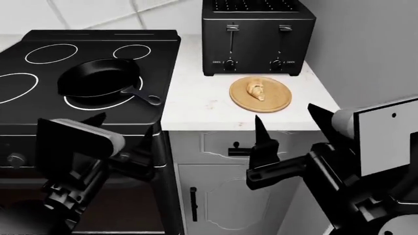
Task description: Pick the croissant and place it on the pan. Then turn on the stove to warm the croissant.
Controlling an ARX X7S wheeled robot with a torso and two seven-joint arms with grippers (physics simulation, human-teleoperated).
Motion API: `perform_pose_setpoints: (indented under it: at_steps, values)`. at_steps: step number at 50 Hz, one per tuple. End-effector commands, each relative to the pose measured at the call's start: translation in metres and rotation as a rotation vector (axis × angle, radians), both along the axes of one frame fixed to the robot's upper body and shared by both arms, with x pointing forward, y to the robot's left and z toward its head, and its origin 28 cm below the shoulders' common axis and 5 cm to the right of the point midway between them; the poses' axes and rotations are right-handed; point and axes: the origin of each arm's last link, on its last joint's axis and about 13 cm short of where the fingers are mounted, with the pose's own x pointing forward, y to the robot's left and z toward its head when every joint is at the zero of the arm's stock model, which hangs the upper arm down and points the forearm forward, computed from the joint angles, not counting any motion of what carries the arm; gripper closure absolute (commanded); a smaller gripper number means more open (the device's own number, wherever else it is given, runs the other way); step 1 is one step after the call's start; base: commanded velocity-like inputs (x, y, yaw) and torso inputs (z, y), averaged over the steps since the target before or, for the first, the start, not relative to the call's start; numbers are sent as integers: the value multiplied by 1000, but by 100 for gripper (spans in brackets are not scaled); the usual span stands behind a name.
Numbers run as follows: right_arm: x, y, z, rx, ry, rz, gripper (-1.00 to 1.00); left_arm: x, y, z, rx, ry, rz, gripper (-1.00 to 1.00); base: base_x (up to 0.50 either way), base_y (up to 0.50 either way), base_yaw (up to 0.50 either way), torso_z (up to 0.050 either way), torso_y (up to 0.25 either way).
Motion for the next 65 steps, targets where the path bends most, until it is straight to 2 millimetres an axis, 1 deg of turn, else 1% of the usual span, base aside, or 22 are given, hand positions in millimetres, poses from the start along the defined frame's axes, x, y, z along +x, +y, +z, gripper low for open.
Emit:
perform_pose_setpoints:
  at_steps: [1,6,26,31,35,45,55,59,65]
  values:
    - [-11,-5,7,0,-10,-4,-100,-3,5,7,2,28,-7,-100,0,0,0,0,0]
    - [-10,-5,8,19,-25,16,-100,-4,4,6,4,37,-18,-100,112,0,0,0,0]
    - [-8,-6,10,6,-14,7,-100,-3,1,5,1,39,-50,-100,498,0,0,0,0]
    - [-7,-6,9,9,3,3,-100,-2,0,4,2,41,-55,-100,492,0,0,0,0]
    - [-5,-5,9,-15,42,-1,-100,-2,0,3,4,43,-59,-100,0,0,0,0,4]
    - [4,-3,30,-39,119,10,-100,0,-1,2,3,50,-65,-100,0,0,0,0,0]
    - [24,-6,47,-38,219,-14,-100,1,-1,6,6,40,-67,-100,0,0,0,0,0]
    - [33,-6,56,-61,259,-11,-100,1,0,7,13,36,-61,-100,0,0,0,0,0]
    - [44,-9,62,-112,280,-8,-100,1,0,6,13,35,-65,-100,0,0,0,0,0]
